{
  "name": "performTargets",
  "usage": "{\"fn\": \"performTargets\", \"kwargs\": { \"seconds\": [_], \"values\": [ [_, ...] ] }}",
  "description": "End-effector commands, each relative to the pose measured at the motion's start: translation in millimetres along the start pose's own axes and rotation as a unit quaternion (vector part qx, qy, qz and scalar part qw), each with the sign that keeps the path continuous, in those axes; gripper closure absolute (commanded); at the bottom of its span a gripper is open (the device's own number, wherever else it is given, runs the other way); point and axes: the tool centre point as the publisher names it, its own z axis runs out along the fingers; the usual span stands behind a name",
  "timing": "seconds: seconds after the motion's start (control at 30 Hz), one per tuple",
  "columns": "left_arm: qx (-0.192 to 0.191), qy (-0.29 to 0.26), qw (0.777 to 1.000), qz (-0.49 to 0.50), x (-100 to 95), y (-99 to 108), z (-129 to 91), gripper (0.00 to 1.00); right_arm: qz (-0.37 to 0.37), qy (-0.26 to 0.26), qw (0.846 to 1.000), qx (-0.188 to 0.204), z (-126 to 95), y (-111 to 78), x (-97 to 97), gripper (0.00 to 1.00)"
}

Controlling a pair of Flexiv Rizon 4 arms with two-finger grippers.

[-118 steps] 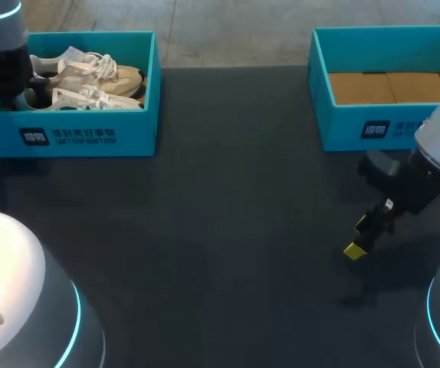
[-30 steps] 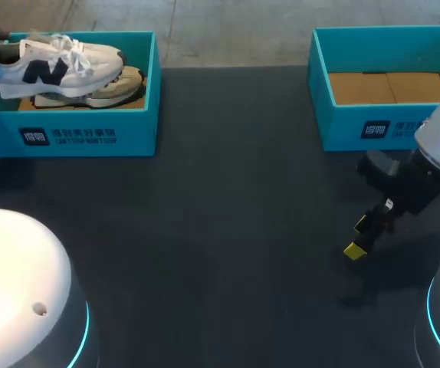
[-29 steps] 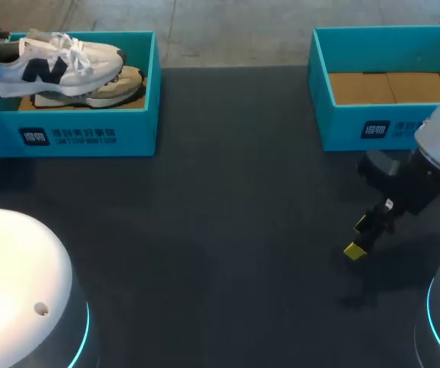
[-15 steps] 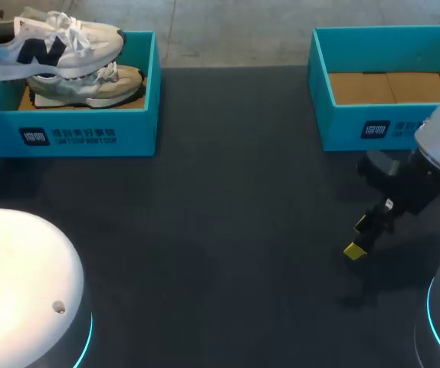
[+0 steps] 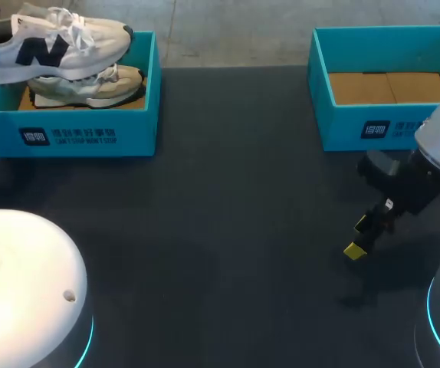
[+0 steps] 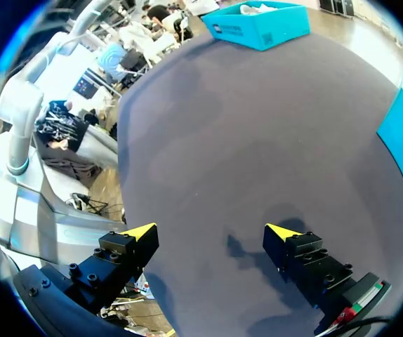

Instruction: Take the shoe out of the shoebox, open the shoe tongue, remove and reinsert the insole, then place the shoe into the shoebox

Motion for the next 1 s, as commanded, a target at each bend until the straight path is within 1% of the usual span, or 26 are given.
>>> {"fn": "performTargets", "kwargs": {
  "seconds": [0.03,0.23,0.53,0.77,1.0],
  "values": [
    [-0.044,0.009,0.999,0.001,-8.6,-50,-14,1.0,0.0,-0.001,1.0,0.0,1,-0.3,0.8,0.0],
    [-0.046,0.014,0.999,0.007,-28.8,-93,-18,1.0,0.0,-0.001,1.0,0.0,1,-0.3,0.8,0.0],
    [-0.043,0.014,0.999,0.021,-66.6,-157,-19,1.0,0.0,-0.001,1.0,0.0,1,-0.3,0.8,0.0],
    [-0.037,0.023,0.999,0.029,-95.5,-196,-13,1.0,0.0,-0.001,1.0,0.0,1,-0.3,0.8,0.0],
    [-0.025,0.026,0.999,0.039,-121.1,-228,-7,1.0,0.0,-0.001,1.0,0.0,1,-0.3,0.8,0.0]
  ]
}}
